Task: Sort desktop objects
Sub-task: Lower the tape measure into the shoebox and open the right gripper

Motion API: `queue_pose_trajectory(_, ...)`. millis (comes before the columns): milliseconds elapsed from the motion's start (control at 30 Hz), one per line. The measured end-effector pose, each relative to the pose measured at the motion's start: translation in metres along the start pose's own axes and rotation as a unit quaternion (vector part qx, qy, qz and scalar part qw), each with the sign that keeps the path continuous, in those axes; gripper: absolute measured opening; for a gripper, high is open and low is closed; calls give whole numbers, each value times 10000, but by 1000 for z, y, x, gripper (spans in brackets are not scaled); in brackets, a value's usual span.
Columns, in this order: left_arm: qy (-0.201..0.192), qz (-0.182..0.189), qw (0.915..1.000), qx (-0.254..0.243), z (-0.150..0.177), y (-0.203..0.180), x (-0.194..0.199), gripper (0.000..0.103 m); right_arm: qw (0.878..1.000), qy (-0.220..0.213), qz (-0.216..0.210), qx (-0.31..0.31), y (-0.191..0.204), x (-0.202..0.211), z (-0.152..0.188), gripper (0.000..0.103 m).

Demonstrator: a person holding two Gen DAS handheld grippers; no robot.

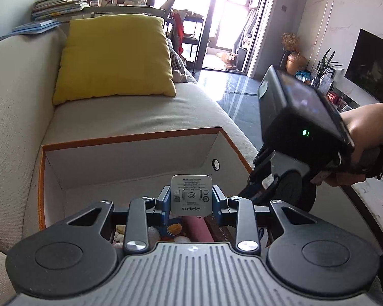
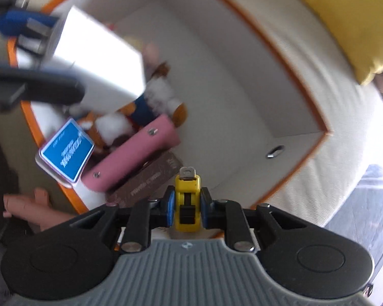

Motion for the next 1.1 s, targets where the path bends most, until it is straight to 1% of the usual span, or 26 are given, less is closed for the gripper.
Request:
queue_pose_trajectory(133, 8, -4, 10000, 73, -1, 7, -5, 37, 9985, 353, -180, 372, 10, -18, -2, 21)
queue_pose_trajectory(233, 22, 1, 10000, 95, -1, 10, -7, 37, 9975, 494, -228, 458, 11, -26, -4, 21)
queue_pose_trajectory(400, 24, 22, 9999, 117, 0, 11, -9, 37, 9966, 463, 178, 659, 11, -33, -9, 21)
queue_pose_trajectory(500, 33, 44, 9999, 132, 0, 11, -10, 37, 9944, 572, 212, 868, 19, -39, -5, 22)
queue_pose_trajectory(533, 41, 52, 9999, 136, 1, 11, -10, 37, 9947, 594, 133, 830, 21, -40, -4, 26)
queue_pose_trajectory(600, 54, 45, 9999, 144, 2, 11, -11, 37, 9949, 575, 101, 819, 22, -39, -2, 27)
queue_pose_trajectory(633, 59, 37, 9999, 140, 2, 12, -11, 37, 9955, 543, 90, 776, 21, -37, -2, 29)
queue_pose_trajectory(733, 67, 36, 9998, 172, 3, 13, -10, 37, 9977, 431, -114, 517, 17, -27, -2, 29)
queue_pose_trajectory(800, 68, 39, 9998, 172, 3, 13, -10, 36, 9983, 388, -282, 325, 15, -22, -1, 27)
queue_pose_trajectory(833, 70, 36, 9998, 163, 2, 12, -10, 36, 9983, 365, -367, 250, 15, -20, 0, 22)
queue_pose_trajectory(867, 68, 34, 9998, 160, 2, 12, -9, 37, 9983, 341, -438, 198, 15, -19, 0, 21)
queue_pose_trajectory(1000, 78, 40, 9998, 177, 1, 12, -10, 37, 9972, 300, -683, 98, 20, -17, 4, 19)
queue_pose_trajectory(1100, 84, 40, 9998, 180, 1, 12, -10, 37, 9967, 292, -754, 69, 23, -18, 5, 19)
Point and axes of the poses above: each gripper's, at about its wrist camera, not at the fingertips, and x roughly against the way its jaws point, y to its left, z to its underside, the point moved 7 cm from there along -x, roughly the way its jaws point, and after that the axes turned 3 degrees about x, right-handed, at the moved point
